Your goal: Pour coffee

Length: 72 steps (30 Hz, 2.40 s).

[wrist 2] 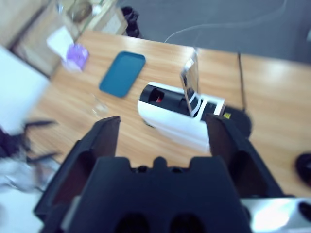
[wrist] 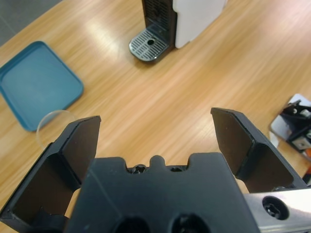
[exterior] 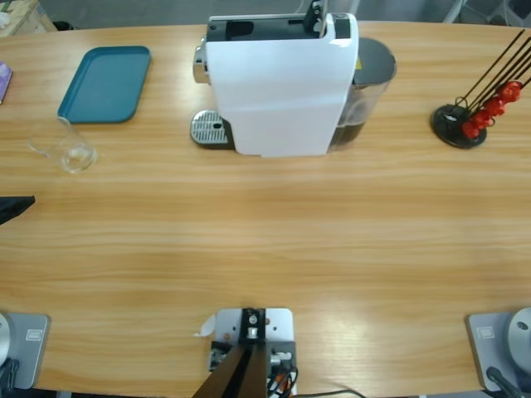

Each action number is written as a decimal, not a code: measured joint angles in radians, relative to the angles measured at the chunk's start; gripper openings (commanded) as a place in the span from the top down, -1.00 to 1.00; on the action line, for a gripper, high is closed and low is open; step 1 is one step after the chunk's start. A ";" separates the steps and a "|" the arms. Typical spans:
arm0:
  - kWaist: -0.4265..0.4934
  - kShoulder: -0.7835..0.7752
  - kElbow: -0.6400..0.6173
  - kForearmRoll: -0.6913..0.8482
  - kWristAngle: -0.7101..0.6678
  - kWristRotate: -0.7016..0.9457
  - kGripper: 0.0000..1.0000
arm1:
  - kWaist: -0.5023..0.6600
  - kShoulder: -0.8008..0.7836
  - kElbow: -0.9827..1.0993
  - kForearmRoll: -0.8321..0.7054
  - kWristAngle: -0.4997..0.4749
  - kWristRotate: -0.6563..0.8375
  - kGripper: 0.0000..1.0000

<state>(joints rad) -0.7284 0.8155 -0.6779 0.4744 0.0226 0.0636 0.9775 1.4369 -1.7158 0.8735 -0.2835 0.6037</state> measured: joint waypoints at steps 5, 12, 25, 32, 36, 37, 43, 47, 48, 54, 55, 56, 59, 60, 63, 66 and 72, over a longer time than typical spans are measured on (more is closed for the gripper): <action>0.000 -0.004 0.000 0.002 -0.014 -0.003 -0.95 | 0.002 0.022 0.121 -0.095 -0.083 0.197 -0.19; -0.001 -0.029 0.000 0.020 -0.038 -0.015 -0.95 | -0.003 0.061 0.243 -0.294 -0.168 0.386 0.90; -0.005 -0.054 0.000 0.025 -0.039 -0.017 -0.95 | -0.098 0.061 0.299 -0.414 -0.245 0.508 1.00; -0.005 -0.056 0.000 0.025 -0.039 -0.017 -0.95 | -0.130 0.139 0.306 -0.534 -0.146 0.519 1.00; -0.005 -0.056 0.000 0.025 -0.039 -0.017 -0.95 | -0.145 0.207 0.286 -0.568 -0.089 0.519 1.00; -0.005 -0.056 0.000 0.025 -0.039 -0.017 -0.95 | -0.149 0.218 0.276 -0.569 -0.078 0.519 1.00; -0.005 -0.056 0.000 0.025 -0.039 -0.017 -0.95 | -0.161 0.266 0.230 -0.569 0.009 0.512 1.00; -0.005 -0.056 0.000 0.025 -0.039 -0.017 -0.95 | -0.161 0.307 0.204 -0.569 0.044 0.511 1.00; -0.005 -0.056 0.000 0.025 -0.039 -0.017 -0.95 | -0.161 0.313 0.201 -0.569 0.048 0.511 1.00; -0.005 -0.057 0.000 0.025 -0.039 -0.017 -0.95 | -0.161 0.345 0.194 -0.569 0.060 0.511 1.00; -0.005 -0.058 0.000 0.025 -0.039 -0.017 -0.95 | -0.161 0.349 0.190 -0.569 0.062 0.511 1.00; -0.005 -0.059 0.000 0.025 -0.039 -0.017 -0.95 | -0.161 0.355 0.181 -0.569 0.064 0.511 1.00; -0.005 -0.060 0.000 0.025 -0.039 -0.017 -0.95 | -0.160 0.386 0.142 -0.569 0.075 0.506 1.00; -0.005 -0.060 0.000 0.025 -0.039 -0.017 -0.95 | -0.158 0.396 0.128 -0.569 0.078 0.504 1.00; -0.005 -0.060 0.000 0.025 -0.039 -0.017 -0.95 | -0.146 0.417 0.099 -0.567 0.083 0.503 1.00; -0.005 -0.060 0.000 0.025 -0.039 -0.017 -0.95 | -0.142 0.419 0.087 -0.555 0.083 0.503 1.00; -0.005 -0.060 0.000 0.025 -0.039 -0.017 -0.95 | -0.127 0.419 0.073 -0.533 0.079 0.503 1.00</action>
<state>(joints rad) -0.7337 0.7552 -0.6778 0.4990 -0.0165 0.0462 0.8504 1.8561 -1.6429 0.3405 -0.2042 1.1062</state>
